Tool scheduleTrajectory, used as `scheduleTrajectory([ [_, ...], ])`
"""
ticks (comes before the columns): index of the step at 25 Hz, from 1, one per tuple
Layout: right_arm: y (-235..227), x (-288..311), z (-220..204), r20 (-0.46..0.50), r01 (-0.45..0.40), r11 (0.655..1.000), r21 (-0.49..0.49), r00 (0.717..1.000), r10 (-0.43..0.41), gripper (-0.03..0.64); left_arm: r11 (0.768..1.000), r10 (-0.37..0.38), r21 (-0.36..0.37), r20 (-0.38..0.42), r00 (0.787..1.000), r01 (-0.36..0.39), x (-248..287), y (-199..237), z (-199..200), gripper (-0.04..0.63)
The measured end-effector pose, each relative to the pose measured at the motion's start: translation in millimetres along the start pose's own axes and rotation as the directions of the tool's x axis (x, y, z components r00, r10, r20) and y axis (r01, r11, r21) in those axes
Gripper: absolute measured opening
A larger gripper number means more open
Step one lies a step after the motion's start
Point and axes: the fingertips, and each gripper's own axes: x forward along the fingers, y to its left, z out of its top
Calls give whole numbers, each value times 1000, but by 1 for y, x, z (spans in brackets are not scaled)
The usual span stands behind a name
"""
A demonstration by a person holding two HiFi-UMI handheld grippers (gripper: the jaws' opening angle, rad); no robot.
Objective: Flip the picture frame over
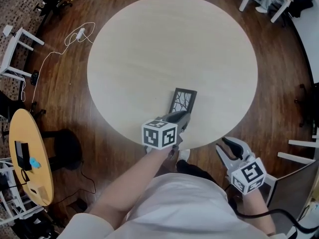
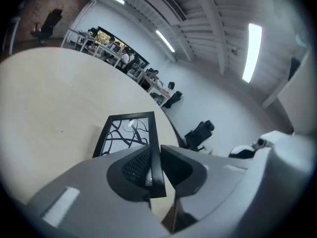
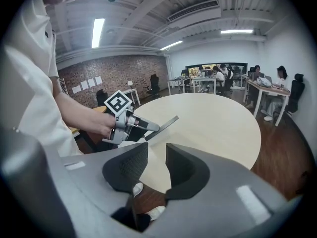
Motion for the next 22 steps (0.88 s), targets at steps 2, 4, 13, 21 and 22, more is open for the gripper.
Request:
scheduleTrajectory([
  [2,6,1,3,-6,9,1000,-4,1000,-9,117,984,-142,-100,51,989,147,-1,-7,11,63],
  [4,10,1,4,-13,23,1000,-3,1000,-23,117,935,-262,-216,121,958,283,-2,-6,21,63],
  [13,36,4,12,-64,93,996,15,994,-92,117,560,-477,-540,410,778,628,-26,37,45,63],
  [21,59,15,25,-92,123,992,21,988,-121,117,517,-525,-557,394,754,650,-40,62,40,66],
  [22,62,17,26,-93,125,992,24,988,-122,117,518,-532,-556,386,754,650,-42,64,41,67],
])
